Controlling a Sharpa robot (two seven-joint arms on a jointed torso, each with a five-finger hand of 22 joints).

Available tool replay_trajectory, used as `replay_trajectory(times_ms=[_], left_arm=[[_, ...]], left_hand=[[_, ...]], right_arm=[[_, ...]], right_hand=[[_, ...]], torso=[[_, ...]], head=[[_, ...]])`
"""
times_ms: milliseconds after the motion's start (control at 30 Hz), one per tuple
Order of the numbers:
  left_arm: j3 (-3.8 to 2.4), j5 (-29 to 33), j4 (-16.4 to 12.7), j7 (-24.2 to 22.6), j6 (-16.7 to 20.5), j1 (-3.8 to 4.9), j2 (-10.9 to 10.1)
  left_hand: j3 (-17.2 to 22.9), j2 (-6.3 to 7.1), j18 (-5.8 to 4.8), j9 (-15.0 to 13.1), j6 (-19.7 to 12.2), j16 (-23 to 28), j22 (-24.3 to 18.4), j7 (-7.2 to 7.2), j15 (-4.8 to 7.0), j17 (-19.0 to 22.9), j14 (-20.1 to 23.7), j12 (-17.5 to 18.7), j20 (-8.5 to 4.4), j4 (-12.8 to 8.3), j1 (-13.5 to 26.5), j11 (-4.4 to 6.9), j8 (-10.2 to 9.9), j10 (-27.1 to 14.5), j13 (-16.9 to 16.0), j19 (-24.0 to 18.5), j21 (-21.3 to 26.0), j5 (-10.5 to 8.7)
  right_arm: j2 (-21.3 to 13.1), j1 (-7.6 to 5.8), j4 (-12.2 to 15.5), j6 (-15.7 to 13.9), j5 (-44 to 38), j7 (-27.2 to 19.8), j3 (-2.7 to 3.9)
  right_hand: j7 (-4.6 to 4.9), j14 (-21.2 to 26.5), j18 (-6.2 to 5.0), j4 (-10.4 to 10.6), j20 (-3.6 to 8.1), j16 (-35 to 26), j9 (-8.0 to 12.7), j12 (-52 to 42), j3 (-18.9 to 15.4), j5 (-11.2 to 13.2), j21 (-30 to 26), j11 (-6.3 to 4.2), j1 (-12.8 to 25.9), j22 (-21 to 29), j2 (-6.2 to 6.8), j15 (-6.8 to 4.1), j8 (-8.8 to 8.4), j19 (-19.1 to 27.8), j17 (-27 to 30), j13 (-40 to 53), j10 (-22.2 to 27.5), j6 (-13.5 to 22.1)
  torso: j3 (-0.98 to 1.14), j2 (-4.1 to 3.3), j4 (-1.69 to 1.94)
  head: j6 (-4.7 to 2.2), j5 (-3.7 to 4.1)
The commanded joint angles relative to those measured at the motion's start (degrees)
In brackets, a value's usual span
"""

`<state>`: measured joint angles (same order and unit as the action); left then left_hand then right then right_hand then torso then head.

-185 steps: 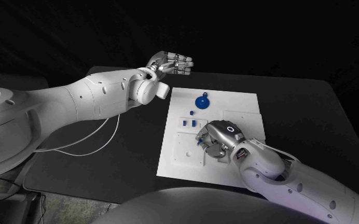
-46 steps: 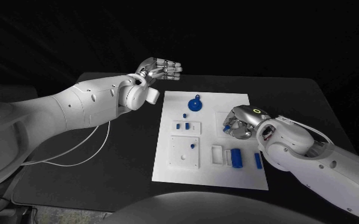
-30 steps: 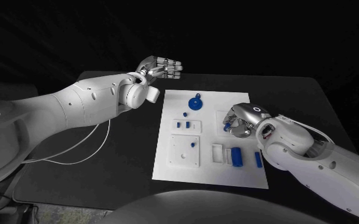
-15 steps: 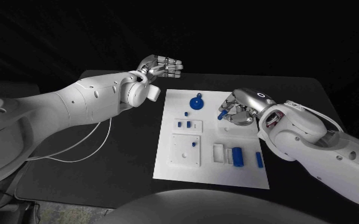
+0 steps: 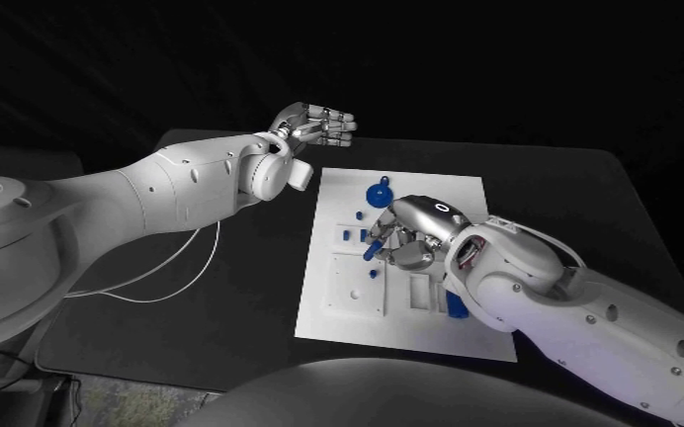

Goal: Assemble the parts on the task board

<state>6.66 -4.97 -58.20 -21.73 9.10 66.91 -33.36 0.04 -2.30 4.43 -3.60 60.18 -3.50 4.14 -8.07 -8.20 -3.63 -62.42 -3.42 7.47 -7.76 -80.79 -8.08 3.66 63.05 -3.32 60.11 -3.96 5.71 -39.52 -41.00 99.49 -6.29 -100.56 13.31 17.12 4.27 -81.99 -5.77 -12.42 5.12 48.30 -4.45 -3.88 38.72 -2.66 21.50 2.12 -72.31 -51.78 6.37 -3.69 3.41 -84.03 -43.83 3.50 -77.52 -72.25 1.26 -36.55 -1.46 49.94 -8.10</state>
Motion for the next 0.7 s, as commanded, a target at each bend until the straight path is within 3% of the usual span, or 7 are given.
replay_trajectory(times_ms=[33, 167, 400, 700], left_arm=[[-0.05, -0.1, -0.06, -0.4, -1.08, -0.03, 0.29], [-0.05, -0.1, -0.09, -0.4, -1.19, -0.07, 0.39], [-0.05, -0.1, -0.2, -0.39, -1.34, -0.17, 0.48], [-0.05, -0.1, -0.34, -0.4, -1.42, -0.23, 0.5]], left_hand=[[-0.13, -0.47, 1.19, 0.0, -0.4, 0.06, -0.05, -0.07, 0.04, 0.04, 0.07, 0.04, 0.11, 0.16, -0.09, 0.06, -0.01, -0.38, 0.0, 0.33, -0.12, -0.15], [-0.1, -0.57, 1.2, 0.01, -0.39, 0.06, -0.05, -0.07, 0.04, 0.04, 0.09, 0.04, 0.11, 0.2, -0.17, 0.06, -0.02, -0.37, 0.0, 0.32, -0.12, -0.16], [-0.13, -0.6, 1.19, 0.01, -0.39, 0.06, -0.05, -0.06, 0.04, 0.04, 0.09, 0.04, 0.12, 0.28, -0.09, 0.05, -0.02, -0.38, 0.0, 0.32, -0.12, -0.22], [-0.13, -0.6, 1.19, 0.01, -0.39, 0.06, -0.05, -0.06, 0.04, 0.04, 0.09, 0.04, 0.12, 0.28, -0.09, 0.05, -0.02, -0.38, 0.0, 0.32, -0.12, -0.22]], right_arm=[[1.18, 0.03, -0.57, -0.55, -3.83, -3.3, -1.61], [2.15, 0.21, -1.33, -0.09, -4.6, -3.85, -3.06], [2.51, 0.6, -2.4, 0.4, -5.14, -4.1, -4.65], [2.47, 1.05, -2.8, 0.88, -5.52, -4.26, -5.4]], right_hand=[[0.15, 0.06, -0.76, -0.24, 0.31, -0.28, -0.12, 0.0, -0.14, -0.15, -0.31, -1.11, -0.25, -0.14, -0.68, -0.3, 0.27, -1.6, -0.11, 0.24, -1.21, -0.14], [0.14, 0.05, -0.77, -0.34, 0.29, -0.35, -0.12, 0.01, -0.14, -0.15, -0.38, -1.09, -0.25, -0.18, -0.7, -0.27, 0.28, -1.57, -0.11, 0.23, -1.18, -0.16], [0.16, 0.05, -0.78, -0.37, 0.29, -0.39, -0.11, 0.01, -0.15, -0.17, -0.42, -1.08, -0.21, -0.21, -0.75, -0.27, 0.26, -1.58, -0.1, 0.23, -1.16, -0.12], [0.16, 0.02, -0.84, -0.71, 0.25, -0.49, -0.14, -0.01, -0.14, -0.19, -0.58, -1.07, -0.09, -0.4, -0.85, -0.26, 0.27, -1.63, -0.15, 0.25, -1.17, -0.15]], torso=[[-0.01, -0.04, 0.05], [-0.02, -0.06, 0.01], [-0.02, 0.0, -0.07], [0.06, -0.02, -0.02]], head=[[0.06, -0.54], [0.06, -0.67], [0.06, -0.72], [0.06, -0.96]])
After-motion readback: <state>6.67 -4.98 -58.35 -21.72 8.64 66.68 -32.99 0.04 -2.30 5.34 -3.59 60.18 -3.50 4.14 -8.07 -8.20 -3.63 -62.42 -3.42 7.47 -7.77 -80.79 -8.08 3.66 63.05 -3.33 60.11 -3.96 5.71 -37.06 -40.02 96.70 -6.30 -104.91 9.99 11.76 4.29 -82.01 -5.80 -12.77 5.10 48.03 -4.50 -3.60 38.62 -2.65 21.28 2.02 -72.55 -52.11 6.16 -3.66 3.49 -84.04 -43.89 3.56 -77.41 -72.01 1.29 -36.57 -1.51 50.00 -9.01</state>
